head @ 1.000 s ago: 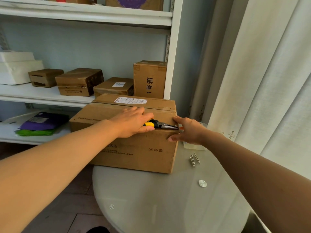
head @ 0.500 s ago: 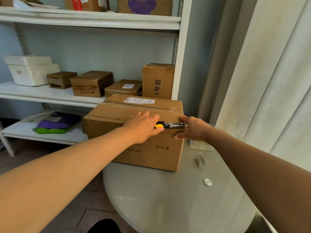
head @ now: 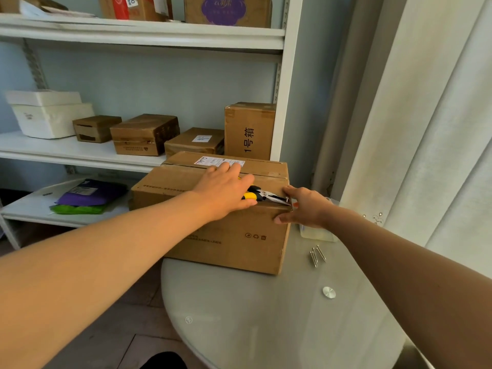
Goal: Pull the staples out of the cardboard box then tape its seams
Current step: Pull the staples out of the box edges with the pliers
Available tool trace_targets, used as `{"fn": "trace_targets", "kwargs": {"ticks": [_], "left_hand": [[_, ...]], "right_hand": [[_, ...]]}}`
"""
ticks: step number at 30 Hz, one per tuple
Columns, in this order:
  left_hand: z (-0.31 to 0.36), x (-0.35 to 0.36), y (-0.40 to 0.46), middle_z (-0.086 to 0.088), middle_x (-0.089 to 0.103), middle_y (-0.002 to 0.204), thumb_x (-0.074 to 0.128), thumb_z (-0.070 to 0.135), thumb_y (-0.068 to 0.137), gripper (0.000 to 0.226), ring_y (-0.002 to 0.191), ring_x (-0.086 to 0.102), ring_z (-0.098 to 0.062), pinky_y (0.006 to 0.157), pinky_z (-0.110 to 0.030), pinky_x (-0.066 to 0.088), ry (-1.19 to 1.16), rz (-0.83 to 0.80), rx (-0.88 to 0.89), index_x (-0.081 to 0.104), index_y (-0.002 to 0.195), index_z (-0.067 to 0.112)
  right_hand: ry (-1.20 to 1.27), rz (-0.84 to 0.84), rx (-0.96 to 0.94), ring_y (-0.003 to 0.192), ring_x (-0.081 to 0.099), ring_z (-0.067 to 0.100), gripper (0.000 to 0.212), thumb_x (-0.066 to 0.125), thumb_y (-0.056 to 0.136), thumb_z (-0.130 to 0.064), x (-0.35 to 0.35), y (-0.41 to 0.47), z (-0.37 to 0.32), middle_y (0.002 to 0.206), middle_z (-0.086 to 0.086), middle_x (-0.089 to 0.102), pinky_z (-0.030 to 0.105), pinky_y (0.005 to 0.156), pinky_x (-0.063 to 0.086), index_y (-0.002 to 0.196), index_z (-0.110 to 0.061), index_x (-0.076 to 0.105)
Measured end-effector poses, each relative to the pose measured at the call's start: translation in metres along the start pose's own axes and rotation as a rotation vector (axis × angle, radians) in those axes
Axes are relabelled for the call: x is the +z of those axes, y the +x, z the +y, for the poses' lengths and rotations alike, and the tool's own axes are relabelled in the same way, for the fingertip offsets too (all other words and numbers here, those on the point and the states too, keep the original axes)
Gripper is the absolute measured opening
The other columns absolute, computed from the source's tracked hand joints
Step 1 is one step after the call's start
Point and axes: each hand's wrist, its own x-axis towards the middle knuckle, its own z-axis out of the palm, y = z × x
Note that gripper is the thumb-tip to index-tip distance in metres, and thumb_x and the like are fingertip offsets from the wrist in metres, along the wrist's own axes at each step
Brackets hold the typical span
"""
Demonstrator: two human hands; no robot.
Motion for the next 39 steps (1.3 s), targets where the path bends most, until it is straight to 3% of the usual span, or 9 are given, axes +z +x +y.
{"fn": "trace_targets", "kwargs": {"ticks": [10,23,32,39], "left_hand": [[-0.017,0.022,0.005,-0.003,0.042,0.119,0.039,0.052,0.094,0.047,0.109,0.040,-0.017,0.087,-0.032,0.037,-0.210,-0.121,0.078,0.038,0.134,0.028],[-0.015,0.019,0.007,0.003,0.042,0.108,0.043,0.051,0.093,0.041,0.101,0.040,-0.013,0.082,-0.029,0.036,-0.317,-0.137,0.020,0.043,0.128,0.028],[-0.017,0.019,0.010,0.004,0.041,0.105,0.043,0.050,0.094,0.040,0.107,0.043,-0.017,0.081,-0.029,0.039,-0.372,-0.155,0.029,0.043,0.128,0.028],[-0.020,0.025,0.002,0.000,0.043,0.117,0.041,0.049,0.094,0.043,0.109,0.042,-0.016,0.091,-0.034,0.042,-0.333,-0.118,0.062,0.039,0.132,0.028]], "right_hand": [[0.019,-0.013,0.009,0.130,0.044,0.026,0.082,0.067,0.084,-0.042,0.001,0.002,0.002,0.143,0.005,0.042,0.039,0.104,0.039,0.150,-0.021,0.023],[0.013,-0.008,0.014,0.131,0.043,0.027,0.084,0.067,0.083,-0.044,0.002,0.001,0.001,0.145,0.005,0.041,0.039,0.105,0.038,0.151,-0.022,0.022],[0.022,-0.007,0.009,0.129,0.044,0.026,0.081,0.067,0.084,-0.042,0.001,0.001,0.001,0.142,0.006,0.043,0.038,0.103,0.040,0.149,-0.020,0.025],[0.023,-0.004,0.005,0.129,0.044,0.026,0.082,0.068,0.083,-0.043,0.001,0.001,0.002,0.143,0.005,0.043,0.038,0.103,0.040,0.149,-0.021,0.025]]}}
